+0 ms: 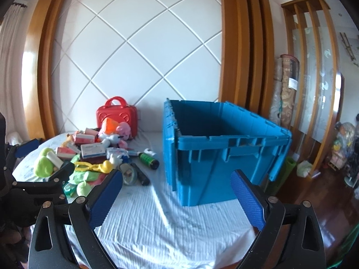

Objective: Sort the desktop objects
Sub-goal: 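Move both open tools back from the crate over the pile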

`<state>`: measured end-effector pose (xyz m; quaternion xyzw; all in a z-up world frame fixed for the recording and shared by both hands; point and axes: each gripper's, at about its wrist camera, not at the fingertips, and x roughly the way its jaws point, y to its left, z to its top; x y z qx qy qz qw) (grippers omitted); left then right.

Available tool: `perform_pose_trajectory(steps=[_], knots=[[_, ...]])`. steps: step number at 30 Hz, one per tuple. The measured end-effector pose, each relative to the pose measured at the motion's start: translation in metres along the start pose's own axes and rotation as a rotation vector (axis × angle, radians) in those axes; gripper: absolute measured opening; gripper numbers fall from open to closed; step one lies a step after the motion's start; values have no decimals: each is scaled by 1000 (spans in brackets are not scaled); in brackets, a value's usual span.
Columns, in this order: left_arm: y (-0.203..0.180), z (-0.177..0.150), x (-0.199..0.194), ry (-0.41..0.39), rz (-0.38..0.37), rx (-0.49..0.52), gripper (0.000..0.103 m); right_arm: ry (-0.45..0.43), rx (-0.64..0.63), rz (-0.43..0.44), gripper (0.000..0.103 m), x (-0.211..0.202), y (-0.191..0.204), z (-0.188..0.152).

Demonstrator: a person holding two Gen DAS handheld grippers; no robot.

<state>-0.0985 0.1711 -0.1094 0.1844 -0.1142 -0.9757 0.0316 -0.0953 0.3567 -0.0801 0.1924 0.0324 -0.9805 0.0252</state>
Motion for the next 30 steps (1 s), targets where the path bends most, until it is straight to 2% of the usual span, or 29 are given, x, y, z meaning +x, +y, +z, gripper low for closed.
perform_pose_trajectory(steps=[3, 10, 15, 24, 30], knots=[[13, -11, 10, 12, 14, -13, 94, 29, -19, 39, 98, 14, 12, -4], [47, -45, 48, 81, 22, -27, 94, 39, -53, 81, 98, 46, 40, -5], [86, -63, 83, 132, 37, -28, 94, 67, -68, 117, 98, 84, 70, 1], [176, -65, 136, 130, 58, 18, 94, 143, -56, 143, 98, 164, 132, 17], [219, -66, 165, 145, 81, 13, 94, 179, -29, 143, 98, 205, 159, 14]])
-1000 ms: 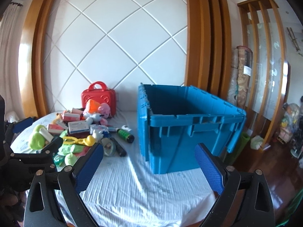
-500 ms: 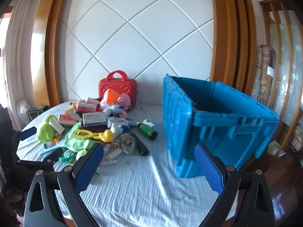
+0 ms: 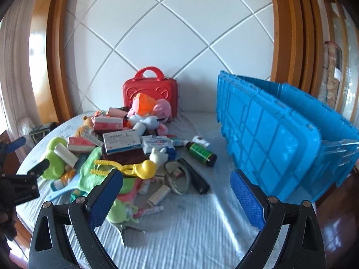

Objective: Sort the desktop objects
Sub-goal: 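Move both open tools back from the crate over the pile, then grasp a white paracetamol box with the left tool while the right tool grasps a yellow duck toy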

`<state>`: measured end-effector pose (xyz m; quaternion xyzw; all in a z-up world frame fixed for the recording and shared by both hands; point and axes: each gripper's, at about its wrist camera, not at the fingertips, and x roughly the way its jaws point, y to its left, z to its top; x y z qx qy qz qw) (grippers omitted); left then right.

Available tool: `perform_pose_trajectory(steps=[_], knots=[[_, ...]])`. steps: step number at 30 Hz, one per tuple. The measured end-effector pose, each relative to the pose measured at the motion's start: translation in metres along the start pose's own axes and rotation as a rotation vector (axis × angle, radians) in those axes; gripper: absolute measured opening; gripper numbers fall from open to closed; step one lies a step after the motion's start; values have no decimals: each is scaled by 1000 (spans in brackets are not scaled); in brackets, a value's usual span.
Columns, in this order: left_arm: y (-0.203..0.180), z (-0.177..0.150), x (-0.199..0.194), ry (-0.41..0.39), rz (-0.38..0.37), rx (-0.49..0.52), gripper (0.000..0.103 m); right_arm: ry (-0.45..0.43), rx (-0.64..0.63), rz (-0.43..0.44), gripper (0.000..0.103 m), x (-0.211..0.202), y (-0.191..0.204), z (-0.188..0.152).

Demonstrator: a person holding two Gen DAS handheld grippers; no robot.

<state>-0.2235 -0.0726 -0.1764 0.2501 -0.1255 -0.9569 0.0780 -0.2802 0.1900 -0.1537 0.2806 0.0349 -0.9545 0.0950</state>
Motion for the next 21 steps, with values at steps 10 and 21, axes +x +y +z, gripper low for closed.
perform_pose_trajectory(steps=[10, 21], knots=[[2, 6, 49, 55, 16, -12, 94, 118, -29, 98, 98, 85, 12, 0], [8, 13, 80, 80, 88, -95, 94, 255, -209, 324, 93, 179, 58, -1]])
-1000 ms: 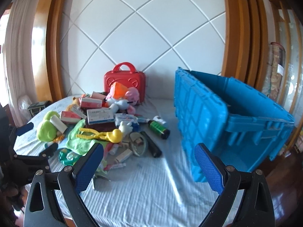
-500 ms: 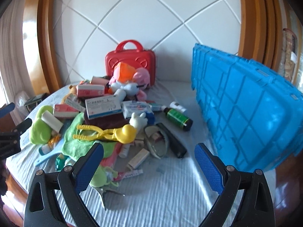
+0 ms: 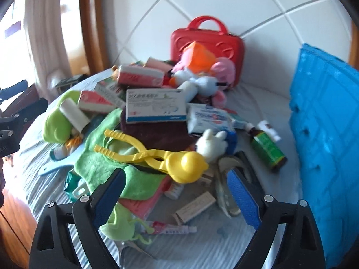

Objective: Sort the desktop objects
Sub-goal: 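Grasp a white paracetamol box with the left tool while the right tool grasps a yellow duck toy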

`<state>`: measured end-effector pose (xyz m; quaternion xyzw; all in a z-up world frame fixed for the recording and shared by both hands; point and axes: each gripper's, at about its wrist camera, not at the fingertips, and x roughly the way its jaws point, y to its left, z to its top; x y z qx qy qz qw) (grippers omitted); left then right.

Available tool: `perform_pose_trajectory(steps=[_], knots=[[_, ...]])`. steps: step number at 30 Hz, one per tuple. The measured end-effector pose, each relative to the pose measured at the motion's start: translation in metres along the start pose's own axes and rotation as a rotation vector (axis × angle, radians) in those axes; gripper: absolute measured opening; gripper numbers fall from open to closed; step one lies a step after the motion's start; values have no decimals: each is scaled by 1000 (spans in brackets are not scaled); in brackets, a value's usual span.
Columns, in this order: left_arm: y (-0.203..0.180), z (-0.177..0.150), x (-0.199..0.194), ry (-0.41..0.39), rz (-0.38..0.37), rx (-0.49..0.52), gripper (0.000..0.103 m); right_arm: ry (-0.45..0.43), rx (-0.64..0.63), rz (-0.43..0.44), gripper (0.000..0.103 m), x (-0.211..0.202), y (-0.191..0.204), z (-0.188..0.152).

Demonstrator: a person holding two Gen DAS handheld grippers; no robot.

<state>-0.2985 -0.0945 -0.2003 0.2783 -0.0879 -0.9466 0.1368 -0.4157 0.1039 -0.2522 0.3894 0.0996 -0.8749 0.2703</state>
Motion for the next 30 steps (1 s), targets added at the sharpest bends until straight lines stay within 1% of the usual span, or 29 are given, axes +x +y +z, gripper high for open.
perform_pose_trajectory(steps=[2, 4, 7, 9, 10, 13, 16, 18, 19, 20, 22, 23, 24, 25, 26, 28, 29, 30], knots=[[3, -1, 3, -3, 5, -1, 94, 43, 59, 66, 93, 16, -6, -2], [6, -2, 9, 9, 1, 7, 94, 74, 89, 65, 93, 28, -8, -6], [13, -2, 18, 24, 3, 14, 94, 112, 96, 78, 92, 42, -3, -4], [19, -1, 23, 31, -13, 6, 94, 128, 178, 130, 92, 50, -6, -4], [22, 0, 25, 31, -16, 9, 94, 137, 224, 139, 92, 54, -9, -5], [27, 3, 30, 25, -19, 26, 94, 166, 345, 89, 92, 73, -16, -12], [31, 6, 35, 19, -30, 46, 94, 149, 505, 96, 92, 89, -31, -16], [33, 7, 41, 22, -43, 65, 94, 155, 625, 118, 92, 103, -40, -18], [33, 8, 44, 24, -49, 76, 94, 140, 678, 122, 92, 105, -43, -19], [32, 8, 47, 26, -54, 87, 94, 126, 714, 109, 92, 106, -46, -19], [29, 9, 55, 32, -74, 101, 94, 98, 742, 60, 92, 107, -51, -16], [27, 11, 60, 37, -93, 107, 94, 87, 742, 31, 88, 107, -52, -14], [23, 12, 65, 37, -110, 113, 94, 80, 737, 11, 78, 108, -54, -11], [18, 15, 69, 36, -127, 121, 94, 84, 729, 6, 71, 109, -55, -10], [10, 18, 74, 33, -155, 134, 94, 88, 725, 6, 66, 110, -57, -9], [-6, 26, 82, 12, -211, 170, 94, 82, 703, 27, 65, 106, -59, -10], [-15, 31, 87, 6, -242, 196, 94, 80, 682, 30, 58, 102, -59, -11], [-25, 37, 94, 6, -293, 230, 94, 74, 665, 31, 57, 97, -60, -12]])
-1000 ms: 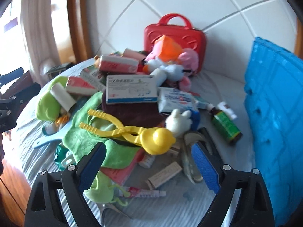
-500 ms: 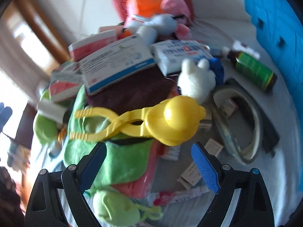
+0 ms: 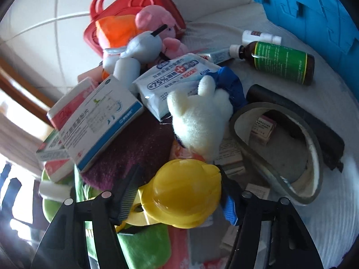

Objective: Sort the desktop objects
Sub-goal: 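Grasp a white paracetamol box with the left tool while the right tool grasps a yellow duck toy, then carry the paracetamol box and yellow duck toy into the blue crate and release them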

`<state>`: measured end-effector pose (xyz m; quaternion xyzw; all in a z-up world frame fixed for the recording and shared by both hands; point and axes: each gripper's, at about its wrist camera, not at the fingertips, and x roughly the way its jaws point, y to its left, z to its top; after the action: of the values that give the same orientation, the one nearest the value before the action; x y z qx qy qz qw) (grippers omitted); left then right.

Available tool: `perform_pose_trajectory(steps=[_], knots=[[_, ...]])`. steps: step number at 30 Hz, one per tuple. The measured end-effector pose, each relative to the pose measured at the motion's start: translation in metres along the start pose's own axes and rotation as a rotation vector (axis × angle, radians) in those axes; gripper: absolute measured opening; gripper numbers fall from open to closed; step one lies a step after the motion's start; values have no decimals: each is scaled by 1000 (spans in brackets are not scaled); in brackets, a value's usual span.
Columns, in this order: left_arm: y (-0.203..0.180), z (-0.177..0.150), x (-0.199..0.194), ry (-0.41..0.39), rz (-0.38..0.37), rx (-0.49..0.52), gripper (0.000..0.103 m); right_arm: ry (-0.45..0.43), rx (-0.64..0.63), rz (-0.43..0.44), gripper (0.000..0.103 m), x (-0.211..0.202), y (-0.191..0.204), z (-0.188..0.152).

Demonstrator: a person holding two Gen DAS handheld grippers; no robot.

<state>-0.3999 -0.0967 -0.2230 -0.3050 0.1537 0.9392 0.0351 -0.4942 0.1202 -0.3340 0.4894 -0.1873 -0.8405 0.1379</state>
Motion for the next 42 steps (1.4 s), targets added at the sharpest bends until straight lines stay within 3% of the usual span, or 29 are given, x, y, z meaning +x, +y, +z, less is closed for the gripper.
perform_pose_trajectory(steps=[3, 5, 8, 11, 13, 16, 18, 27, 32, 42], knots=[[-19, 20, 34, 10, -144, 102, 94, -14, -36, -15, 57, -15, -5, -2], [-30, 28, 63, 59, -234, 157, 94, -11, -34, -10, 57, -20, -10, -2], [-50, 28, 93, 115, -278, 288, 94, -3, -26, -3, 57, -20, -11, 1], [-62, 20, 115, 173, -272, 385, 94, -5, -37, -3, 56, -22, -11, 3], [-58, 14, 132, 232, -280, 369, 76, -4, -42, -3, 57, -21, -11, 4], [-46, 12, 140, 247, -300, 285, 75, 1, -49, -1, 57, -21, -12, 5], [-46, 13, 134, 225, -270, 266, 74, 1, -54, 5, 57, -22, -12, 4], [-21, 5, 76, 100, -221, 107, 74, -82, -175, 9, 49, -55, 10, 6], [-21, 0, 54, 83, -179, 105, 74, -113, -241, -9, 49, -72, 28, 5], [-5, 6, -4, -27, -172, 47, 74, -221, -346, -66, 48, -125, 63, 6]])
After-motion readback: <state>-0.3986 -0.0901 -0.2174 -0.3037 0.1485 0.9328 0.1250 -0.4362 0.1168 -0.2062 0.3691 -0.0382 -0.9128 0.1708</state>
